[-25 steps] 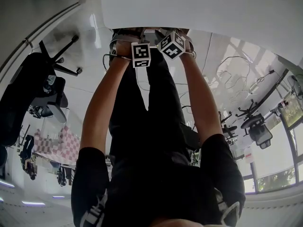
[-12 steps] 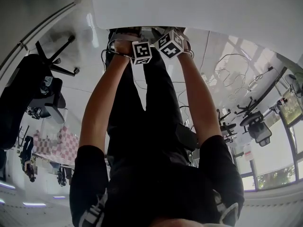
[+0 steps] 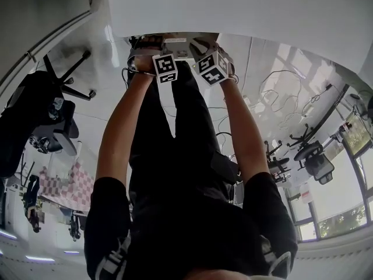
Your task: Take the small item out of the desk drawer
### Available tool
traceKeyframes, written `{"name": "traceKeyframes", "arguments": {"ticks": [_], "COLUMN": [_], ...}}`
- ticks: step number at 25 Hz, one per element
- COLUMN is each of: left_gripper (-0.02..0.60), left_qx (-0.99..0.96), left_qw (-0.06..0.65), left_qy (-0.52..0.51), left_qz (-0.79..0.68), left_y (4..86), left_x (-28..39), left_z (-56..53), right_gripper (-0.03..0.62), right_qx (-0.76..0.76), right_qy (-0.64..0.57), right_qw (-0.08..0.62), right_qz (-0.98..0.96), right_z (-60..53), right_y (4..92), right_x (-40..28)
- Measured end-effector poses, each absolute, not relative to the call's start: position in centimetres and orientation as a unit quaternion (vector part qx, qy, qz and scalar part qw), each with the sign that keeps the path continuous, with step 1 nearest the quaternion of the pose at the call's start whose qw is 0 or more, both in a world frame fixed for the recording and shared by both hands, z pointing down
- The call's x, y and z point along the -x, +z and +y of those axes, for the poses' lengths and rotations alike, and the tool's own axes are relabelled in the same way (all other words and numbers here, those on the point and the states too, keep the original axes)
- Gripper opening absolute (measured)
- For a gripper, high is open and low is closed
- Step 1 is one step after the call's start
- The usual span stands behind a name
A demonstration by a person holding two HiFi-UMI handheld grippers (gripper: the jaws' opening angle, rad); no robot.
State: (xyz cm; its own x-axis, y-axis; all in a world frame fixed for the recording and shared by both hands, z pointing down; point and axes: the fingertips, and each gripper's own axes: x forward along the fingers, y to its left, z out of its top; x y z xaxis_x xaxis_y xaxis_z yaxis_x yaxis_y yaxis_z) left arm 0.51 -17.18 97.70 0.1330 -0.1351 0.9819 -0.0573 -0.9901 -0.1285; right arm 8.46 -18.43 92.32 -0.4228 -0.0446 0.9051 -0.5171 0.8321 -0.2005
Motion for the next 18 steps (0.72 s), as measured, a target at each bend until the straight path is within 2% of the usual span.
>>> {"name": "traceKeyframes", "arguments": {"ticks": [6,10,16,18], "left_gripper": [0.091,0.091,0.089,0.089], "left_qx": [0.750,0.751,0.759,0.768], "left_qw": [0.018,-0.017,-0.172,-0.197], "left_qy": [-0.655,-0.646,-0.571,-0.531], "left_qz": [0.092,0.131,0.261,0.299], "left_y": [91.5,86.3,79.2,76.6], "left_x": [0.1,0.1,0.6,1.0], "left_z": [-16.8,-14.4,-10.3,-9.8], "right_gripper": [0.086,0.086,0.086,0.085], "right_qx": [-0.199,-0.193,-0.221,-0.237], "right_qy": [0.240,0.222,0.242,0.254], "right_qw": [0.490,0.480,0.425,0.401], "right_qz": [-0.814,-0.826,-0.844,-0.848], "right_z": [-17.4,-15.8,-14.2,-14.2], "right_y": [87.6,83.5,76.7,74.2], "right_x": [-10.0,-10.7,-12.3,-12.6]}}
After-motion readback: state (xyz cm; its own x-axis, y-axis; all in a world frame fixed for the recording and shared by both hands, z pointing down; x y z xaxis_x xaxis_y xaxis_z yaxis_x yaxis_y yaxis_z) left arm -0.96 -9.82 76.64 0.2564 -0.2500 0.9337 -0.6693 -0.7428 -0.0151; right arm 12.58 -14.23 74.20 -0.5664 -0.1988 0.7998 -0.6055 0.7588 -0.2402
